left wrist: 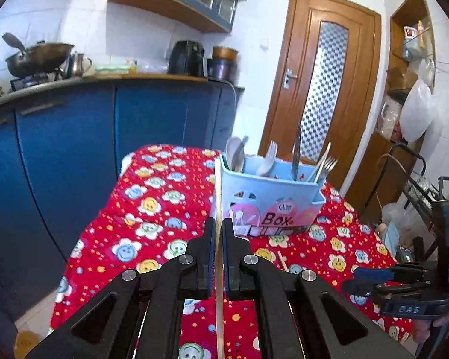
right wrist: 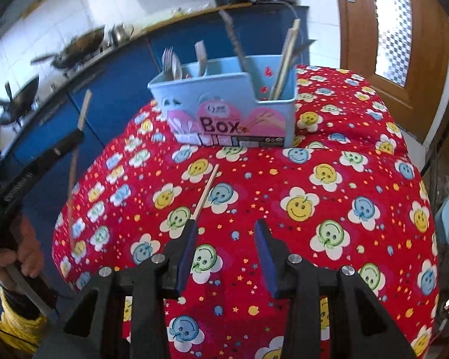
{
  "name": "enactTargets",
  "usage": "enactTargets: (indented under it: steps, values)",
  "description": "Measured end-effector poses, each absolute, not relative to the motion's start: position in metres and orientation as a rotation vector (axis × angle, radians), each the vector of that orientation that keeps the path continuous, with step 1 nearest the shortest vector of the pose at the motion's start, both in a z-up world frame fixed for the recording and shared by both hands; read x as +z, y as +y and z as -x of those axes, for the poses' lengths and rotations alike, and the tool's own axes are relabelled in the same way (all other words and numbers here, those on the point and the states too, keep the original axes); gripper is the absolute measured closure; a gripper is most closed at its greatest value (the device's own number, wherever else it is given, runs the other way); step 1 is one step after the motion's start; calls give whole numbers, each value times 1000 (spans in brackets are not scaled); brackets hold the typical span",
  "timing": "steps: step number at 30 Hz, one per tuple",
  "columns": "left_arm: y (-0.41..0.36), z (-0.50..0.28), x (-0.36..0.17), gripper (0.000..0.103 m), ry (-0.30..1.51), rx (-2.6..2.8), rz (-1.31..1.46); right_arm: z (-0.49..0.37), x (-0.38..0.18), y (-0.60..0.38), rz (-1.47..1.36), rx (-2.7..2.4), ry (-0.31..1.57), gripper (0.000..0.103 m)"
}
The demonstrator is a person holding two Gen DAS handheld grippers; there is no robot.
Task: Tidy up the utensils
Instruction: 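Lift the chopstick with the left tool while the right tool grasps another chopstick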
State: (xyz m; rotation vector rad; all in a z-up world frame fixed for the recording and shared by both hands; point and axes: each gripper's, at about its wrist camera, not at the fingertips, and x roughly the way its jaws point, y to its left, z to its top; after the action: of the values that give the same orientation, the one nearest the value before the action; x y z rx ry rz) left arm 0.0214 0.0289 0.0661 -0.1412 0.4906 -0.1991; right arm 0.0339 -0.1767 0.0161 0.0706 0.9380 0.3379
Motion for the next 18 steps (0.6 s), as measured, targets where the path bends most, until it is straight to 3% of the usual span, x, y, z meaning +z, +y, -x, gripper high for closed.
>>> enactTargets:
  steps: [12,18]
  values:
    - [45,-13,72,99,443,-211,184,-85,-4,-141,-24,395,1228,61]
    - [52,-11,73,99,425,-205,193,-105,-15,-128,29,365,1322,71]
